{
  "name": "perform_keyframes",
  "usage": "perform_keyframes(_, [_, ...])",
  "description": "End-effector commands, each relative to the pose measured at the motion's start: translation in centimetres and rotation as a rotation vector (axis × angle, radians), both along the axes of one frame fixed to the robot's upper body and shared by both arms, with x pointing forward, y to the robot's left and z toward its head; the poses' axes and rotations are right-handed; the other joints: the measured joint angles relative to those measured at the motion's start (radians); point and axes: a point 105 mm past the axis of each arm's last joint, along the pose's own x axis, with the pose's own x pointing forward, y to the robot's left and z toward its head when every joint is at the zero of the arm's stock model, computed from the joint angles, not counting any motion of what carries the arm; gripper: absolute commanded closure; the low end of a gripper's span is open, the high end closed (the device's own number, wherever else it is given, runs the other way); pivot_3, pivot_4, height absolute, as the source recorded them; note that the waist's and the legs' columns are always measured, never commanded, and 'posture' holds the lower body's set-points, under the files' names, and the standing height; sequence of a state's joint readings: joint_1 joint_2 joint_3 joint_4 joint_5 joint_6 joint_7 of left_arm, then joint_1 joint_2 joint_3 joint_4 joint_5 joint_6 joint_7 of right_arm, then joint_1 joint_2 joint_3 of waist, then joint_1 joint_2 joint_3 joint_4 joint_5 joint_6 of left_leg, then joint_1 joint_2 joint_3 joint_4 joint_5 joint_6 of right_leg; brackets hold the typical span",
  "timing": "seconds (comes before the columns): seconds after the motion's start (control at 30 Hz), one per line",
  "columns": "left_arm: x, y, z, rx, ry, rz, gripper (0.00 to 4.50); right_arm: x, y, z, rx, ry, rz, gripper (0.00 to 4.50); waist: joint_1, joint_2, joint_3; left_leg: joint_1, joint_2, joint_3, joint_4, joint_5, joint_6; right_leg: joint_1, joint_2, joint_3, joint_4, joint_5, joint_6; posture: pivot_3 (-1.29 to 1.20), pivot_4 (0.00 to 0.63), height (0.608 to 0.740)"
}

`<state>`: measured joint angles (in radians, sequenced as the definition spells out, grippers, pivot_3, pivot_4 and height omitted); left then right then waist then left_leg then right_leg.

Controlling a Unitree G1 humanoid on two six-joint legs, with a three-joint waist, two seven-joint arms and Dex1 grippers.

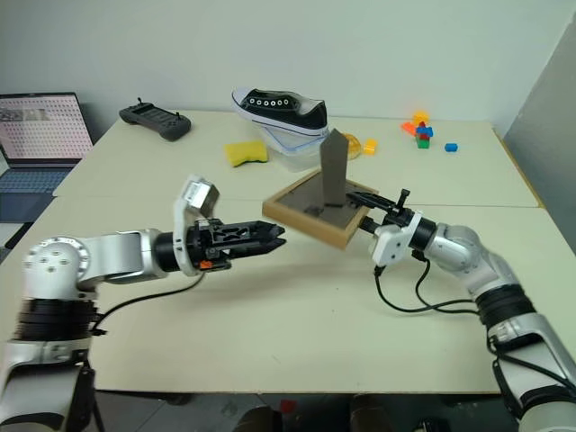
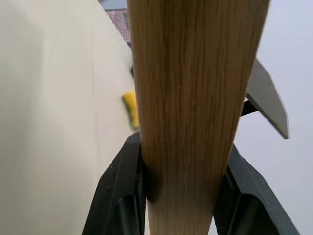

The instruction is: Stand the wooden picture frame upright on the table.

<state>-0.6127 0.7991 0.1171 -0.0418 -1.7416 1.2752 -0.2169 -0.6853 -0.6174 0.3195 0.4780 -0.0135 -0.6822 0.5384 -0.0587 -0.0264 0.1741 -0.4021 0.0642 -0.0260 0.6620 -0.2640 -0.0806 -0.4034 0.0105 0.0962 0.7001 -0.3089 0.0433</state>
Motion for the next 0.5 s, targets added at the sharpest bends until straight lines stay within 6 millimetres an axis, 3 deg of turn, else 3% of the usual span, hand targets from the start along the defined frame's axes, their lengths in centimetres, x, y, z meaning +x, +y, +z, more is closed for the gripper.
perform_keyframes(0.03, [0.9, 1.6, 0.2, 0.229, -0.267, 0.172, 0.0, 0.2, 0.6, 1.6, 0.316, 0.433, 0.072, 3.21, 0.002, 0.001, 0.0, 0.0, 0.0, -0.001, 0.0, 0.0, 0.0, 0.0, 0.0, 0.0, 0.0, 0.0, 0.0, 0.0, 0.15, 0.74])
perform_keyframes(0.17, [1.4, 1.9, -0.3, 0.354, -0.468, 0.273, 0.0, -0.1, 2.1, 0.9, 0.546, 0.863, 0.165, 3.21, 0.006, 0.001, 0.0, 0.0, 0.0, 0.001, 0.0, 0.0, 0.0, 0.0, 0.0, 0.0, 0.0, 0.0, 0.0, 0.0, 0.15, 0.74])
perform_keyframes(0.23, [1.1, 1.6, -0.4, 0.359, -0.536, 0.281, 0.0, -0.2, 2.8, -0.2, 0.563, 1.0, 0.185, 3.21, 0.01, 0.001, 0.0, 0.0, 0.0, 0.002, 0.0, 0.0, 0.0, 0.0, 0.001, 0.0, 0.0, 0.0, 0.0, 0.0, 0.15, 0.74])
perform_keyframes(0.4, [0.6, 2.0, -1.9, 0.391, -0.586, 0.269, 0.0, 0.2, 3.4, -2.9, 0.588, 1.174, 0.182, 3.21, 0.017, 0.001, 0.0, -0.001, -0.001, 0.003, 0.0, -0.002, 0.004, -0.001, 0.001, 0.0, -0.002, 0.0, 0.0, 0.0, 0.15, 0.74])
perform_keyframes(0.5, [0.5, 2.2, -2.9, 0.403, -0.575, 0.269, 0.0, 0.4, 3.5, -4.5, 0.559, 1.178, 0.152, 3.21, 0.018, 0.001, 0.0, -0.001, -0.001, 0.003, 0.0, -0.003, 0.005, -0.001, 0.002, 0.001, -0.002, 0.0, 0.0, 0.0, 0.15, 0.74])
